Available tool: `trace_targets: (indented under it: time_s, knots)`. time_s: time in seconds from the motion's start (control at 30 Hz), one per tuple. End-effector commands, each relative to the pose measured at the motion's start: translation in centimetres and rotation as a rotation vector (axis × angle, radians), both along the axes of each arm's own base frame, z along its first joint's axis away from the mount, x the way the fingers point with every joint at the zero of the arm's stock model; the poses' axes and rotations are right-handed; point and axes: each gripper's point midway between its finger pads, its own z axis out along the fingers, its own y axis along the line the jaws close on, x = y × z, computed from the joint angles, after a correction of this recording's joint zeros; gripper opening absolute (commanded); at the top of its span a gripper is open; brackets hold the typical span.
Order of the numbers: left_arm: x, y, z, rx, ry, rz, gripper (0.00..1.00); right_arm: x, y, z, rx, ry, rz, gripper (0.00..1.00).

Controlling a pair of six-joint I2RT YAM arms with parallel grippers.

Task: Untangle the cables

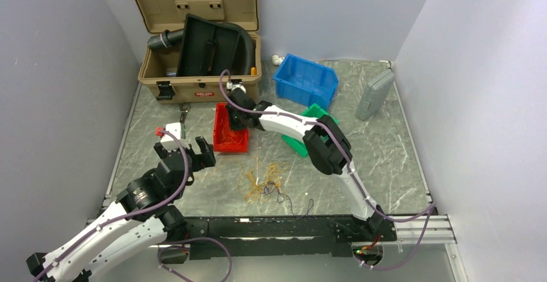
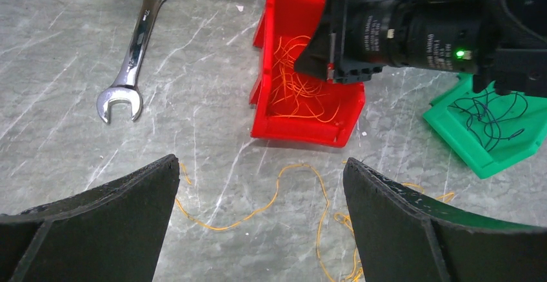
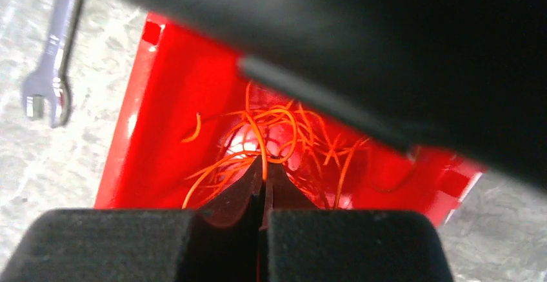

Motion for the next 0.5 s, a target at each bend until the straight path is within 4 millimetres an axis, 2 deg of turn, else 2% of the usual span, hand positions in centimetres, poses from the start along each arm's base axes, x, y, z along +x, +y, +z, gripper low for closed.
trace_targets:
  time_s: [0.0,0.03,0.07,0.1,0.23,0.4,0.47]
  knots:
    - [0.1,-0.4,1.7,-0.038,-0.017,-0.008,1.00,0.5,-0.5,2.4,-0.115,-0.090,-0.018,0.12]
    - [0.1,-0.5,1.6,-0.035,-0.011,-0.013,1.00,0.2,-0.4,3.5,-0.099,-0.111,-0.018,0.26]
    - [0.1,-0.6,1.6,-0.035,-0.007,-0.023,0.99,0.2,-0.3,5.9,-0.048,-0.153,-0.020,0.37]
    - [0.1,-0.8,1.6,-0.031,-0.003,-0.035,0.99,-0.1,-0.4,7.1,-0.020,-0.168,-0.018,0.44]
    - [0.0,-2.1,1.2,-0.024,0.023,-0.097,0.99,-1.1,-1.6,11.4,0.021,-0.205,-0.017,0.55]
    - [-0.5,-4.2,-0.2,-0.024,0.102,-0.190,1.00,-3.0,-3.8,14.0,0.031,-0.216,-0.006,0.72]
    - [-0.9,-5.3,-1.2,-0.026,0.151,-0.240,1.00,-4.0,-5.0,14.4,0.038,-0.220,-0.004,0.83]
